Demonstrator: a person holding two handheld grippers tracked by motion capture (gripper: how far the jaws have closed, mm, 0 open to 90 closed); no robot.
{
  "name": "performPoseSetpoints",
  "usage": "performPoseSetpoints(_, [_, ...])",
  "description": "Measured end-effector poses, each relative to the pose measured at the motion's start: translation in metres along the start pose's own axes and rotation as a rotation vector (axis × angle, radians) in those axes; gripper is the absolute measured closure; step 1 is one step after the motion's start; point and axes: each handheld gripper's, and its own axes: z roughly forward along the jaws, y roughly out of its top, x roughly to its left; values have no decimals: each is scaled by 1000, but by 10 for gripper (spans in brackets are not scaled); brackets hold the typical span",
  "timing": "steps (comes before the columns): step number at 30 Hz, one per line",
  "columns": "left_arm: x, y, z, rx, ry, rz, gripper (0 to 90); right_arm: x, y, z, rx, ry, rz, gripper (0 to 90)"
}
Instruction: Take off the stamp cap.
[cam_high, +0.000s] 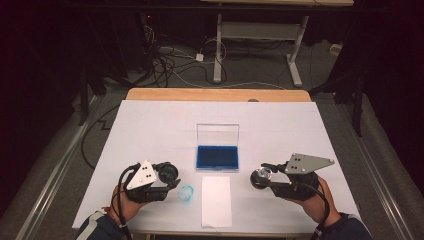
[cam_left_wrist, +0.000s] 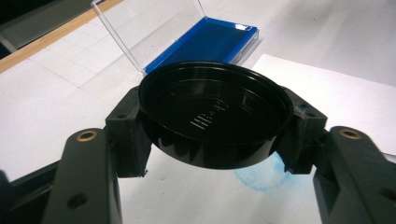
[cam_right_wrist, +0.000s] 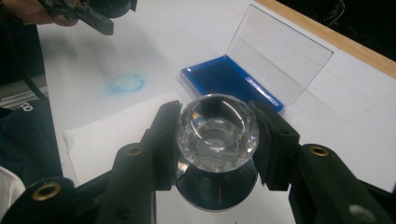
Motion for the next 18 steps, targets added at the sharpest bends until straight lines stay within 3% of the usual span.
performPoseSetpoints(18, [4,-5,-2,11,19,-20,362,1,2,11,22,20,-26,568])
